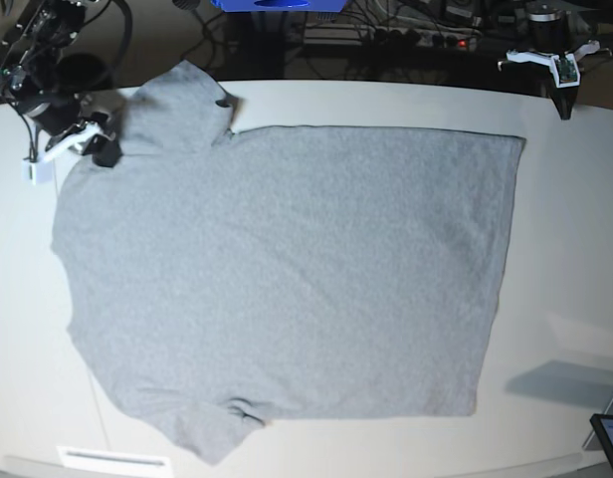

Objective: Fold the T-shirt properly

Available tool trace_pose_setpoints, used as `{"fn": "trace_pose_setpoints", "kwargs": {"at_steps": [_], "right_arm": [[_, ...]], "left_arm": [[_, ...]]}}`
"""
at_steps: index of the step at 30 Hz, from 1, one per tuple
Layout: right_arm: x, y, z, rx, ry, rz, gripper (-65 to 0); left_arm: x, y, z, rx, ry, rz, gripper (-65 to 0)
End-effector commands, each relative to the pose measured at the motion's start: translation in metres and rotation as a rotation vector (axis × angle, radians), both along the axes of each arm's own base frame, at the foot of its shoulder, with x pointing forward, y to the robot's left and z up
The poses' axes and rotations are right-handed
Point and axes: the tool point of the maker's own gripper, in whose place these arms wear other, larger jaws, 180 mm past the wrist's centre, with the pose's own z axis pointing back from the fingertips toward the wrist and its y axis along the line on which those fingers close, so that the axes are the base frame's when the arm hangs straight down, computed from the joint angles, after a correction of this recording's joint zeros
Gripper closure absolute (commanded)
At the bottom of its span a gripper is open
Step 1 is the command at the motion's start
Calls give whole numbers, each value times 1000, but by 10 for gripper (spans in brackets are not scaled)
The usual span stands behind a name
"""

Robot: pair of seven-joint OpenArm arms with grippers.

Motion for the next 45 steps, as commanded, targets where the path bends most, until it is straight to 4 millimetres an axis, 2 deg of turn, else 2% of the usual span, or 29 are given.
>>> {"fn": "trace_pose_setpoints", "kwargs": {"at_steps": [1, 2, 5, 9, 13, 16, 18, 22, 25, 30, 33, 38, 42, 45], "right_arm": [[0, -2, 2, -6, 3, 2, -20], [0, -2, 1, -6, 4, 1, 0], [-1, -2, 1, -6, 6, 2, -6], [-1, -1, 1, -9, 8, 7, 0], [-1, -1, 1, -11, 9, 12, 0], [-1, -3, 1, -15, 10, 13, 0], [-1, -3, 1, -15, 10, 13, 0], [2, 6, 1, -9, 8, 43, 0], [3, 11, 0, -13, 9, 76, 0], [4, 13, 0, -12, 9, 80, 0], [4, 12, 1, -15, 9, 81, 0], [3, 11, 0, -16, 10, 80, 0], [3, 11, 0, -15, 12, 81, 0], [3, 11, 0, -16, 12, 80, 0]], "left_arm": [[0, 4, 8, -6, -28, 12, -67], [1, 6, 4, -54, -26, 32, -106], [4, 7, -9, -266, -15, 68, -222], [14, 9, -16, -451, -24, 75, -274], [21, 12, -12, -511, -71, 93, -275], [26, 7, -10, -537, -82, 84, -304], [29, 0, -10, -576, -65, 73, -311], [42, -30, 0, -754, -97, -43, -311], [43, -35, 1, -812, -107, -58, -311], [38, -34, -5, -825, -104, -34, -311], [29, -27, -20, -840, -82, 10, -311], [28, -22, -50, -895, -17, 71, -307], [22, -9, -53, -916, -45, 147, -307], [24, -6, -55, -936, -24, 170, -307]]}}
